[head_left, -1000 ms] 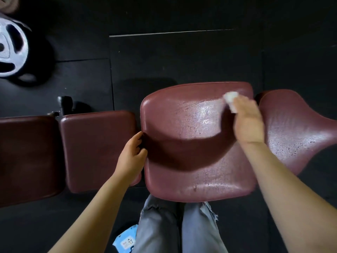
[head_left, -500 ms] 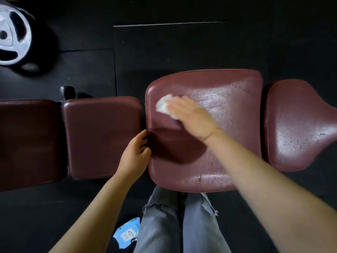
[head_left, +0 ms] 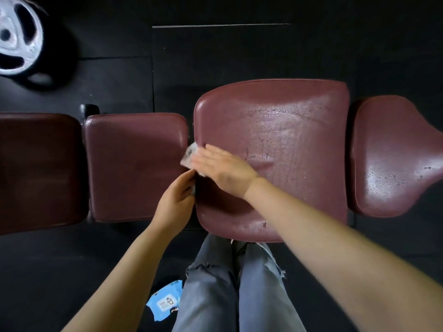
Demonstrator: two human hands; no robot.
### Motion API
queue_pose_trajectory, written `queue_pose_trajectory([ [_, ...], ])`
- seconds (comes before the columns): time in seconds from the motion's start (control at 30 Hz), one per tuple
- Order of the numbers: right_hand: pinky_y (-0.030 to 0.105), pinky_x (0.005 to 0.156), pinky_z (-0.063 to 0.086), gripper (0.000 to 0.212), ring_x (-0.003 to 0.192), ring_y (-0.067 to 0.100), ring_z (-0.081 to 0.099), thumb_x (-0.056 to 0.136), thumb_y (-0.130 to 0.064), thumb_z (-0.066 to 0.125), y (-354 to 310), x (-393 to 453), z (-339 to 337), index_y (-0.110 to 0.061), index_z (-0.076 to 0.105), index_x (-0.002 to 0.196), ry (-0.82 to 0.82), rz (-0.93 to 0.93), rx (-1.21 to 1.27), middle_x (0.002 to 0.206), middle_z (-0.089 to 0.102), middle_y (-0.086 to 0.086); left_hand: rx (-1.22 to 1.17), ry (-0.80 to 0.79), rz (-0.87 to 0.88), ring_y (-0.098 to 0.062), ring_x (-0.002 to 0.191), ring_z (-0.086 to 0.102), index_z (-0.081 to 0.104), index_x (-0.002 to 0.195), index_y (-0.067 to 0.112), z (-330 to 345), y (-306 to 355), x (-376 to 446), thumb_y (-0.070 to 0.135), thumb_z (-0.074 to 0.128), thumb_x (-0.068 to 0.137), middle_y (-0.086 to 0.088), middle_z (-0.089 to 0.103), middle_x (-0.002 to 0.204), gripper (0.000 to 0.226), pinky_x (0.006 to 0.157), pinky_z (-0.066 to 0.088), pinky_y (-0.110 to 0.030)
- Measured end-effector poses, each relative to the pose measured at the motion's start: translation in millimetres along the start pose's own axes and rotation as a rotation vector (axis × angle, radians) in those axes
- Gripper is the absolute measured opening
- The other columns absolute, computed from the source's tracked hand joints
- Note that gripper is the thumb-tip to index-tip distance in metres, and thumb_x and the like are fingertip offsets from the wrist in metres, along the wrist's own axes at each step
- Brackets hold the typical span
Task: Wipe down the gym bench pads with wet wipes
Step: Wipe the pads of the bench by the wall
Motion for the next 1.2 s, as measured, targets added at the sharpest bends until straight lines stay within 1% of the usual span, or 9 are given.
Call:
queue_pose_trajectory([
  [0.1, 0.039, 0.112, 0.036, 0.048, 0.124, 0.024, 0.054, 0.092, -0.008, 0.037, 37.3, -29.1, -33.5, -0.021, 0.061, 0.131, -0.018, -0.098, -0.083, 0.138, 0.058, 0.002, 0.018, -0.011, 0.008, 0.0, 0.12, 0.053, 0.044, 0.146, 0.023, 4.1, 0.7, -4.9, -0.016, 0.038, 0.089, 0.012, 0.055, 0.134, 0.069, 0.104, 0.045, -0.021],
  [0.3, 0.05, 0.112, 0.035, 0.047, 0.118, 0.043, 0.055, 0.082, 0.01, 0.039, 145.1, -197.9, -63.0, -0.003, 0.058, 0.123, 0.303, 1.07, -0.16, 0.125, 0.06, 0.025, 0.122, -0.017, 0.067, 0.011, 0.111, 0.05, 0.041, 0.148, 0.036, 11.2, 2.7, -13.1, -0.01, 0.041, 0.086, 0.025, 0.049, 0.133, 0.077, 0.077, 0.033, 0.007],
  [0.4, 0.047, 0.097, 0.045, 0.04, 0.105, 0.045, 0.059, 0.084, 0.004, 0.046, 123.7, -162.8, -43.8, -0.001, 0.062, 0.121, 0.489, 1.298, -0.013, 0.117, 0.062, 0.026, 0.118, 0.0, 0.07, 0.008, 0.12, 0.044, 0.04, 0.15, 0.032, 11.8, -1.6, -12.2, -0.008, 0.042, 0.087, 0.019, 0.049, 0.139, 0.074, 0.08, 0.032, 0.008],
  [0.47, 0.045, 0.084, 0.048, 0.041, 0.095, 0.042, 0.059, 0.081, 0.003, 0.046, 88.1, -98.0, -36.2, -0.005, 0.063, 0.118, 0.491, 1.041, 0.019, 0.108, 0.062, 0.023, 0.099, 0.013, 0.065, 0.003, 0.125, 0.046, 0.041, 0.149, 0.028, 9.8, -4.9, -10.5, -0.008, 0.041, 0.09, 0.017, 0.05, 0.137, 0.07, 0.092, 0.037, 0.0],
  [0.63, 0.039, 0.114, 0.029, 0.057, 0.128, 0.029, 0.053, 0.087, -0.008, 0.027, 20.0, -32.3, -7.2, -0.014, 0.059, 0.134, -0.15, -0.172, -0.11, 0.139, 0.057, 0.006, -0.014, 0.031, 0.029, -0.005, 0.127, 0.049, 0.04, 0.149, 0.019, 4.5, -9.6, -3.1, -0.012, 0.037, 0.092, 0.011, 0.051, 0.137, 0.065, 0.112, 0.041, -0.044],
  [0.7, 0.038, 0.113, 0.033, 0.052, 0.124, 0.024, 0.055, 0.09, -0.009, 0.033, 55.1, -57.3, -37.8, -0.024, 0.059, 0.132, -0.077, -0.123, -0.186, 0.139, 0.057, 0.0, -0.009, 0.036, 0.029, -0.005, 0.128, 0.049, 0.04, 0.149, 0.021, 6.4, -10.9, -3.7, -0.01, 0.039, 0.093, 0.012, 0.051, 0.138, 0.064, 0.112, 0.042, -0.04],
  [1.0, 0.037, 0.103, 0.034, 0.045, 0.115, 0.039, 0.055, 0.083, -0.007, 0.036, 116.1, -179.3, -32.7, -0.002, 0.061, 0.12, 0.358, 1.251, -0.041, 0.121, 0.062, 0.024, 0.192, 0.048, 0.121, -0.008, 0.132, 0.043, 0.033, 0.152, 0.032, 24.2, -19.0, -22.2, 0.0, 0.046, 0.089, 0.016, 0.044, 0.144, 0.072, 0.104, 0.038, -0.027],
  [1.1, 0.035, 0.081, 0.042, 0.041, 0.094, 0.038, 0.059, 0.078, 0.006, 0.05, 44.1, -79.4, -15.3, -0.008, 0.064, 0.114, 0.398, 0.837, 0.045, 0.103, 0.062, 0.019, 0.314, 0.045, 0.149, -0.013, 0.14, 0.039, 0.032, 0.153, 0.033, 22.5, -30.7, -25.9, 0.0, 0.046, 0.089, 0.011, 0.036, 0.155, 0.073, 0.114, 0.037, -0.036],
  [1.2, 0.037, 0.108, 0.039, 0.054, 0.122, 0.029, 0.055, 0.085, 0.0, 0.036, -15.8, -36.8, 11.8, -0.013, 0.058, 0.132, -0.044, 0.11, 0.017, 0.131, 0.06, 0.012, 0.315, 0.057, 0.166, -0.009, 0.128, 0.048, 0.041, 0.148, 0.032, 18.7, -39.3, -29.8, -0.002, 0.045, 0.087, 0.009, 0.046, 0.147, 0.07, 0.105, 0.042, -0.029],
])
Point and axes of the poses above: each hand's wrist, its own x-axis towards the middle knuckle, its own z-axis out of the palm, y = z × x, the point moved 4 cm from there along x, towards the middle knuckle
